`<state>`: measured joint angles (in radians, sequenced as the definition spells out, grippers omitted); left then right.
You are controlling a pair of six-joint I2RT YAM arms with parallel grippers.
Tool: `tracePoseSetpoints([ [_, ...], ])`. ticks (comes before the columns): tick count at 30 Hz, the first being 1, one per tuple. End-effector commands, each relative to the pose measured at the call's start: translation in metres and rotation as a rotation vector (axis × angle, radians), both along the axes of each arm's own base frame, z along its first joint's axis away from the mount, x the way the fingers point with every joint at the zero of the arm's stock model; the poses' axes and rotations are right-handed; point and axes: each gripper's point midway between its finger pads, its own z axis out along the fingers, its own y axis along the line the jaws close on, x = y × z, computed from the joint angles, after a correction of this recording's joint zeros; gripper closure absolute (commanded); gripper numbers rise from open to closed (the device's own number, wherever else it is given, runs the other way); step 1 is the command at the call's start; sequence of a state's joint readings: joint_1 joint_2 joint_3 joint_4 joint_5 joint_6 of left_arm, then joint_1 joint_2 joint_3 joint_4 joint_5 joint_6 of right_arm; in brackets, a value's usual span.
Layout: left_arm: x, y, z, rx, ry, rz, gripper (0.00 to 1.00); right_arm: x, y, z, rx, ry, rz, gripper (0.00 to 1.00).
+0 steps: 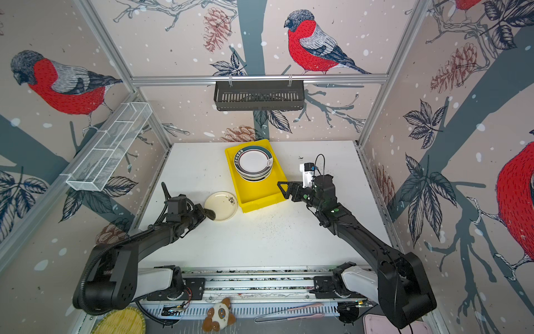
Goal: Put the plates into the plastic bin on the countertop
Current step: 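Grasp the cream flower-print plate edge with the left gripper, then lift the cream plate with the left gripper and lower it onto the bin stack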
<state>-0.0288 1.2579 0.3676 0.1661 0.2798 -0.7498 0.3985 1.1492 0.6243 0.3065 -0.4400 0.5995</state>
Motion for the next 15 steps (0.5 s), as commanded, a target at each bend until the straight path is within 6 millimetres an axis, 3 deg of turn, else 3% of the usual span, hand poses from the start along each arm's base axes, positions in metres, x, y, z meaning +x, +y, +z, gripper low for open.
tracePoseSetpoints([
  [1, 0.004, 0.001, 0.015, 0.019, -0.023, -0.009, 1.00, 0.001, -0.001, 0.009, 0.013, -0.034, -0.001, 0.12],
  [15, 0.041, 0.007, 0.155, 0.028, -0.392, 0.036, 1.00, 0.000, -0.017, 0.017, -0.009, -0.072, -0.053, 0.12],
])
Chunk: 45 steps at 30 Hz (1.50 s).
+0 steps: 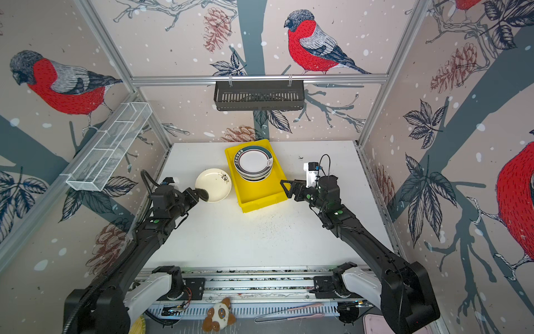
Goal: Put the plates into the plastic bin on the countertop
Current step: 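Lift the cream plate with the left gripper and lower it onto the bin stack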
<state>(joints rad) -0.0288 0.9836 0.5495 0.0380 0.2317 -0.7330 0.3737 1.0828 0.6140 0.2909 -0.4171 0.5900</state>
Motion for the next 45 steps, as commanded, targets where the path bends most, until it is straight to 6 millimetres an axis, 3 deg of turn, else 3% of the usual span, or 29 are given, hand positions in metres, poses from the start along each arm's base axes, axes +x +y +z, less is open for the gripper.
tracePoseSetpoints([
  [1, 0.014, -0.003, 0.027, -0.013, -0.073, -0.006, 1.00, 0.000, -0.004, 0.003, -0.014, -0.027, -0.009, 0.12],
  [4, 0.031, -0.015, 0.043, -0.025, -0.106, -0.039, 1.00, 0.001, -0.007, 0.002, -0.020, -0.027, -0.018, 0.11],
  [9, 0.069, -0.054, 0.060, -0.015, -0.145, -0.120, 1.00, 0.001, -0.010, 0.000, -0.027, -0.018, -0.028, 0.11],
  [12, 0.094, -0.073, 0.059, 0.001, -0.143, -0.159, 1.00, -0.001, -0.012, 0.000, -0.036, -0.023, -0.031, 0.11],
  [15, 0.116, -0.080, 0.049, 0.067, -0.117, -0.158, 1.00, -0.001, -0.017, -0.001, -0.052, -0.022, -0.048, 0.12],
  [18, 0.141, -0.090, 0.053, 0.063, -0.126, -0.174, 1.00, -0.002, -0.022, -0.004, -0.060, -0.013, -0.063, 0.11],
  [24, 0.174, -0.103, 0.036, 0.120, -0.074, -0.189, 1.00, -0.003, -0.028, -0.010, -0.074, 0.001, -0.078, 0.11],
  [30, 0.189, -0.121, 0.015, 0.195, -0.025, -0.199, 1.00, -0.002, -0.036, -0.019, -0.106, 0.025, -0.103, 0.11],
  [34, 0.196, -0.123, 0.000, 0.236, 0.014, -0.192, 1.00, -0.002, -0.042, -0.023, -0.116, 0.038, -0.118, 0.11],
  [42, 0.199, -0.125, -0.004, 0.338, 0.037, -0.168, 1.00, -0.001, -0.044, -0.027, -0.124, 0.048, -0.121, 0.11],
  [45, 0.200, -0.127, -0.007, 0.355, 0.053, -0.181, 0.92, 0.000, -0.047, -0.028, -0.139, 0.047, -0.128, 0.11],
])
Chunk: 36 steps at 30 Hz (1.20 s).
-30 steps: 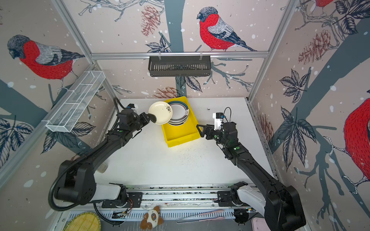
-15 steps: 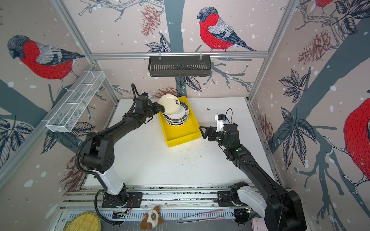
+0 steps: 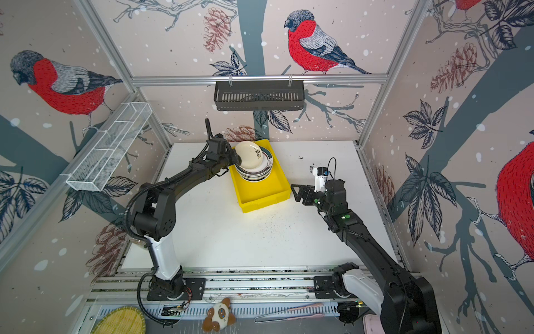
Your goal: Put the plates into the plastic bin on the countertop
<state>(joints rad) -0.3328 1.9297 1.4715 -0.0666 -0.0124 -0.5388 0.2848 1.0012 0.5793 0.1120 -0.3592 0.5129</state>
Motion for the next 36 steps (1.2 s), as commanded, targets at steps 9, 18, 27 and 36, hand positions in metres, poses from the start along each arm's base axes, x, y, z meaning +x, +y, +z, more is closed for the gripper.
tracePoseSetpoints([
  [9, 0.002, 0.006, 0.005, 0.078, -0.006, 0.013, 0.63, 0.006, -0.021, 0.007, -0.045, -0.035, -0.059, 0.09],
  [18, -0.016, 0.011, 0.040, 0.084, -0.139, -0.004, 0.03, 0.017, -0.050, 0.005, -0.074, -0.030, -0.179, 0.09],
  [27, -0.085, 0.066, 0.072, 0.185, -0.449, 0.082, 0.02, 0.018, -0.106, 0.001, -0.024, -0.089, -0.481, 0.07],
  [36, -0.146, 0.161, 0.031, 0.246, -0.460, 0.305, 0.02, -0.002, -0.163, -0.019, -0.119, -0.250, -0.774, 0.05],
])
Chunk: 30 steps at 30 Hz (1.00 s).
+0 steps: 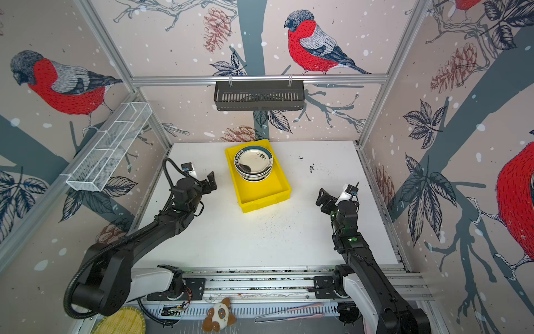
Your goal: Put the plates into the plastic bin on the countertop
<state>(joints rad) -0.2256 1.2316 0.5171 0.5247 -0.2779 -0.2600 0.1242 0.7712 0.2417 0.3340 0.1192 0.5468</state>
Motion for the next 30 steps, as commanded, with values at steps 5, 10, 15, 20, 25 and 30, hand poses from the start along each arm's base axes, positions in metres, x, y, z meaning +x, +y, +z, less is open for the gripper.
tracePoseSetpoints([
  [5, -0.020, 0.043, -0.003, 0.027, -0.106, 0.115, 0.02, -0.001, -0.047, 0.000, -0.066, -0.065, -0.275, 0.05],
  [10, -0.025, 0.067, -0.009, 0.032, -0.100, 0.207, 0.02, 0.005, -0.054, 0.006, -0.103, -0.082, -0.329, 0.04],
  [15, -0.025, 0.086, -0.029, 0.078, -0.064, 0.229, 0.02, -0.001, -0.078, 0.023, -0.217, -0.164, -0.489, 0.04],
  [20, -0.033, 0.099, -0.040, 0.069, -0.108, 0.200, 0.03, 0.008, -0.094, 0.014, -0.390, -0.104, -0.593, 0.04],
  [25, -0.041, 0.108, -0.032, 0.093, -0.163, 0.197, 0.03, 0.022, -0.096, -0.010, -0.454, -0.038, -0.615, 0.03],
  [30, -0.049, 0.114, -0.028, 0.126, -0.182, 0.229, 0.03, 0.032, -0.085, -0.013, -0.471, -0.045, -0.549, 0.02],
])
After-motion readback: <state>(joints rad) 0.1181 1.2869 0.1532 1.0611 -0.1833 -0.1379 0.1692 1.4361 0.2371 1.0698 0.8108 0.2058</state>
